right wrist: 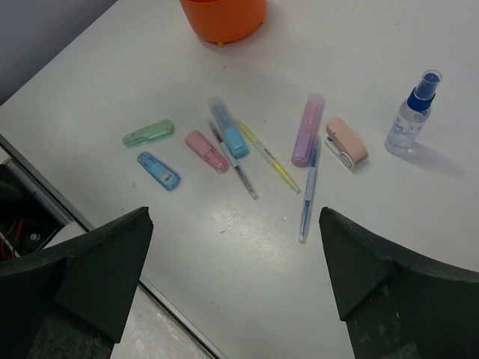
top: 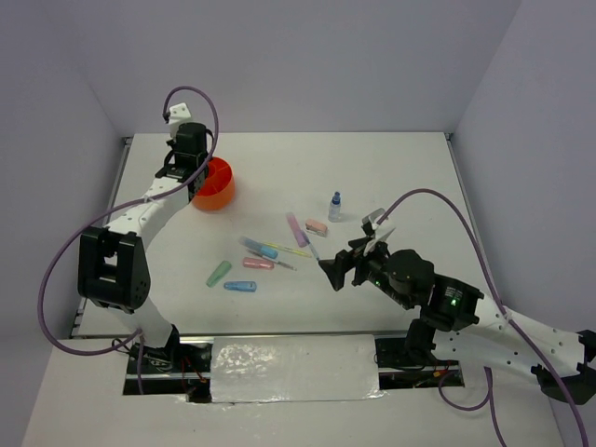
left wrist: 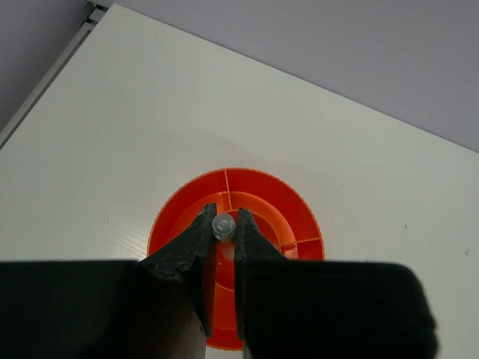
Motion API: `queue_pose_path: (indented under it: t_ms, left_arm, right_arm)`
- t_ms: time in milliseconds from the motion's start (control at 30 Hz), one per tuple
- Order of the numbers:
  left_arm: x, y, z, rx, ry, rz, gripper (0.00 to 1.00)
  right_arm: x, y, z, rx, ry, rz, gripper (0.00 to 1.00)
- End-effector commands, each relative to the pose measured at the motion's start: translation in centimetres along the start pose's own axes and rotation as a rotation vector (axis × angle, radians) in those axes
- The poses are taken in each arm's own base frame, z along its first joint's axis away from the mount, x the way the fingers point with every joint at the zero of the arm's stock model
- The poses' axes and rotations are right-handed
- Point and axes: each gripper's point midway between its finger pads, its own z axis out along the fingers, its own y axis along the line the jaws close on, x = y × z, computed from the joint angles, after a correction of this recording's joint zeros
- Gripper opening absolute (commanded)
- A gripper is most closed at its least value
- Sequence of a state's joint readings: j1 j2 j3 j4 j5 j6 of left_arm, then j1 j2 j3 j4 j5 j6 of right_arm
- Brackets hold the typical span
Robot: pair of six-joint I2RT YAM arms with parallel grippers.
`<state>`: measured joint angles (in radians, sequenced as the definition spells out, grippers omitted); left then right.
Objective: Sort the stationery into containers
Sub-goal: Place the pen in the storage box, then pick up the pen from the center of the board.
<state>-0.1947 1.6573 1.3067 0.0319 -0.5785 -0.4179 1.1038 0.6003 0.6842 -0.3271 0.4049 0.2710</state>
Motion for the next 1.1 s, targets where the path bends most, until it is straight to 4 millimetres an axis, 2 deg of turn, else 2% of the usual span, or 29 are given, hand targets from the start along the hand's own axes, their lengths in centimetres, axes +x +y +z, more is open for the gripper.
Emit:
queue_pose_path:
  t_ms: [0,100,167,200,267,300,333,367,400,467,500,567,600,633,667,700,733,767,800,900,933,967,1000,1033,1067]
  left_arm:
    - [-2.3,-0.8,-0.4,0.037,-0.061,-0.078,0.06]
    - [-1.4,-0.9,-0.1,0.033,-0.034,-0.068,0.20]
    - [-1.1,-1.0,-0.1,0.037,-0.019,-0.077,0.38]
    - [-0.9,-0.9,-0.1,0.034,-0.010,-0.072,0.38]
    - [-1.1,-1.0,-0.4,0.036,-0.006,-0.089,0.57]
    - [-1.3,-0.8,-0.7,0.032,-0.003,-0.098,0.63]
    - [-0.9,-0.6,-1.0,0.025,0.016,-0.095,0.74]
    - [-0.8,-0.5,-1.1,0.025,0.020,-0.098,0.88]
    - [-1.2,-0.4,-1.5,0.032,0.013,-0.105,0.99]
    - [-1.6,-0.1,-2.3,0.031,0.014,-0.117,0.99]
    - [-1.9,-0.1,-2.7,0.035,0.017,-0.127,0.99]
    - [-3.0,-0.1,-4.1,0.057,0.024,-0.145,0.99]
    - [-3.4,0.0,-4.9,0.055,0.054,-0.153,0.99]
    - [-3.8,-0.2,-5.6,0.074,0.070,-0.154,0.99]
    - [-4.5,-0.4,-6.6,0.096,0.085,-0.156,0.99]
    - [-5.9,-1.6,-7.8,0.168,0.102,-0.159,0.99]
    - [-5.9,-2.1,-8.7,0.209,0.134,-0.141,0.99]
    - [-4.9,-1.9,-9.9,0.224,0.206,-0.115,0.99]
    - [-4.9,-3.0,-11.3,0.303,0.253,-0.105,0.99]
    - [-3.6,-3.8,-15.0,0.450,0.333,-0.076,0.99]
    - [-1.3,-3.9,-16.1,0.497,0.388,-0.066,0.99]
    - [-2.2,-3.3,-17.8,0.528,0.349,-0.080,0.99]
    - [-1.8,-2.9,-18.7,0.538,0.346,-0.075,0.99]
    - [-0.4,-1.9,-19.2,0.522,0.362,-0.061,0.99]
    - [-1.4,-1.2,-20.9,0.544,0.318,-0.068,0.99]
  right_arm:
    - [-1.9,0.8,-0.2,-0.031,-0.051,0.015,1.00]
    - [-1.6,0.9,0.0,-0.034,-0.046,0.011,1.00]
    - [-1.2,1.0,0.5,-0.031,-0.035,0.005,1.00]
    - [-0.8,0.9,0.8,-0.024,-0.024,0.001,1.00]
    - [-0.3,1.2,1.3,-0.030,0.018,-0.020,1.00]
    - [1.0,0.9,2.3,-0.012,0.082,-0.040,1.00]
    - [1.7,1.0,2.6,-0.011,0.122,-0.055,1.00]
    - [1.7,1.2,3.0,-0.015,0.142,-0.056,1.00]
    - [2.7,1.2,3.9,-0.005,0.187,-0.068,1.00]
    - [3.1,2.0,4.8,-0.054,0.221,-0.080,1.00]
    - [4.2,1.9,5.9,-0.056,0.270,-0.095,1.00]
    - [4.2,1.5,7.4,-0.077,0.306,-0.121,1.00]
    - [6.1,1.5,8.6,-0.112,0.389,-0.132,0.99]
    - [6.5,1.5,9.2,-0.126,0.417,-0.154,0.96]
    - [6.0,1.5,10.1,-0.126,0.421,-0.180,0.90]
    - [7.9,1.6,11.2,-0.156,0.488,-0.233,0.84]
    - [7.7,1.8,11.9,-0.162,0.505,-0.250,0.79]
    - [8.2,1.6,12.5,-0.167,0.528,-0.285,0.71]
    - [9.8,1.3,13.5,-0.164,0.582,-0.321,0.69]
    - [11.8,0.9,15.6,-0.160,0.658,-0.365,0.65]
    - [12.5,0.6,15.8,-0.166,0.692,-0.388,0.62]
    - [13.4,0.4,16.7,-0.155,0.719,-0.401,0.56]
    - [13.7,0.3,17.1,-0.151,0.733,-0.408,0.54]
    - [14.2,0.2,17.3,-0.152,0.747,-0.416,0.53]
    - [14.6,0.2,17.9,-0.153,0.759,-0.417,0.52]
